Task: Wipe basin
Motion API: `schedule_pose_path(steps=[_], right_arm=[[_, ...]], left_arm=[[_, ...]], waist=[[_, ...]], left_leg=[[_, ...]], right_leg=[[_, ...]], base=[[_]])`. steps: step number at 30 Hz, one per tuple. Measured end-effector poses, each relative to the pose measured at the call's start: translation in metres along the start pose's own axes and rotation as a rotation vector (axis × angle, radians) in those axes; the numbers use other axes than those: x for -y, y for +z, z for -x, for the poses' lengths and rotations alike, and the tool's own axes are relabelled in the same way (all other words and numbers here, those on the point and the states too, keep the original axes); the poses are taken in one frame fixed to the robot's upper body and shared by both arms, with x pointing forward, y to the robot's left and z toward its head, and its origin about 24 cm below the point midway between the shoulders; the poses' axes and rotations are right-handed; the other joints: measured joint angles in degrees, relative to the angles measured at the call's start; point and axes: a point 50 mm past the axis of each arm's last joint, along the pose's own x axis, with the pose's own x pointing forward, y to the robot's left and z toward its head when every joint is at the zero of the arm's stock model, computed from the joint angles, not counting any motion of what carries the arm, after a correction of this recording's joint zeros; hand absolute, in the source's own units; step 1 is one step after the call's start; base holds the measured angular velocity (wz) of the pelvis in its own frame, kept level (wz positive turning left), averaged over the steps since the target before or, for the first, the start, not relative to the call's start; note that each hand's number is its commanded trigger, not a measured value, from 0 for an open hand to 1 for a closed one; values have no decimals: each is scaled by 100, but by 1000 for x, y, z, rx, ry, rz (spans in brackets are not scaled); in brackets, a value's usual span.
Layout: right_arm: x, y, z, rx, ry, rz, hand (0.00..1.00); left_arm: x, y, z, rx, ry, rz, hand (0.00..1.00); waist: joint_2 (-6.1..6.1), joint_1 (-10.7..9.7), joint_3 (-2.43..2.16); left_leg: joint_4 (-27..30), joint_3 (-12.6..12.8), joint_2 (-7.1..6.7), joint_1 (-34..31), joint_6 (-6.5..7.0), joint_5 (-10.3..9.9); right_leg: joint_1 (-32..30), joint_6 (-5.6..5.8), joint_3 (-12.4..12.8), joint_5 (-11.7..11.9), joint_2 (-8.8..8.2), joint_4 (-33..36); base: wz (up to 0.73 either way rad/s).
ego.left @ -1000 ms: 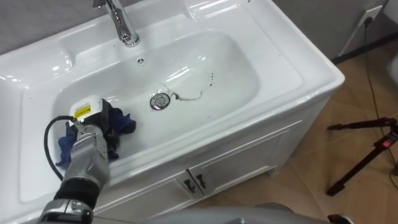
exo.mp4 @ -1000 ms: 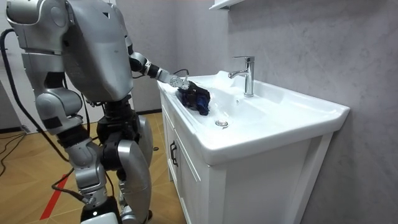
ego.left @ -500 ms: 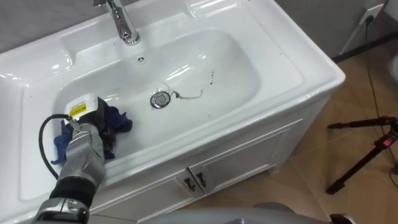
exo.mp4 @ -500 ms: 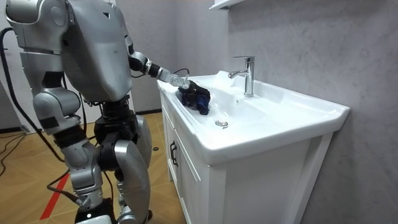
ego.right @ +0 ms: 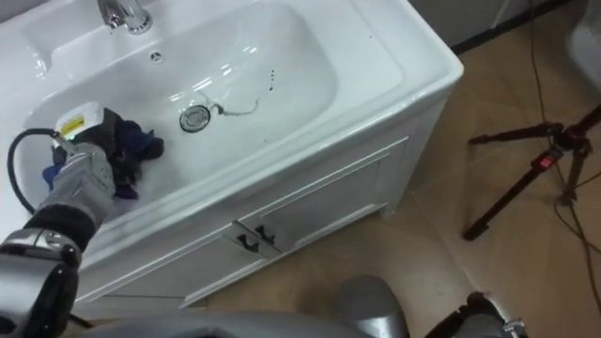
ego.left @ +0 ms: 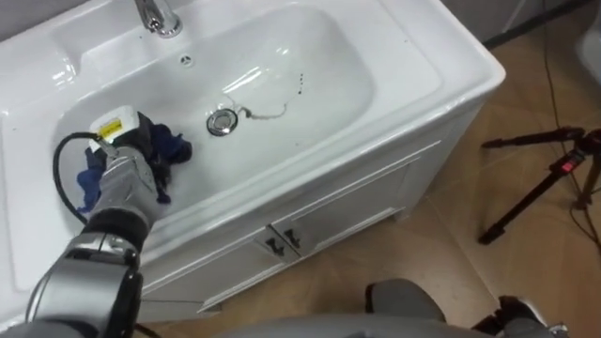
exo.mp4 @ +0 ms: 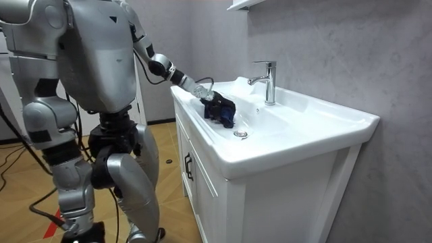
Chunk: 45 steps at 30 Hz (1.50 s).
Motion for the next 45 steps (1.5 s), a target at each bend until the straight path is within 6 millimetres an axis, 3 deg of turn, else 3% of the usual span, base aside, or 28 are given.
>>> schedule_pose_path(steps=[8,12,22,37,45], right_arm=[[-6,4,0,-24,29,-39,0],[-5,9,0,-17,21,-40,0],[-10,10,1,-13,35,-3,0],[-18,12,3,-2,77,8,0],[-20,18,3,11,92,4,0]], left_arm=[[-3,25,-3,7,-17,225,100],[0,30,-3,0,-37,365,100],[-7,39,-6,-57,-61,660,100],[-16,49,-8,-37,-40,773,100],[-36,83,-7,83,-19,816,100]], waist=[[-261,-165,3],[-279,-217,-1],[-340,-469,2],[-449,-554,2],[-517,-758,47]], left_leg=[[87,85,-55,-188,50,32],[80,135,-63,-263,68,36],[80,168,-43,-408,72,9],[127,212,-40,-499,103,-13],[298,211,-25,-741,130,-92]], right_leg=[[-248,63,110,-11,-46,138],[-301,127,226,56,-13,135],[-449,62,266,121,15,155],[-537,86,305,146,13,129],[-718,107,294,175,5,137]], base=[[-3],[-7],[-2],[0],[-1]])
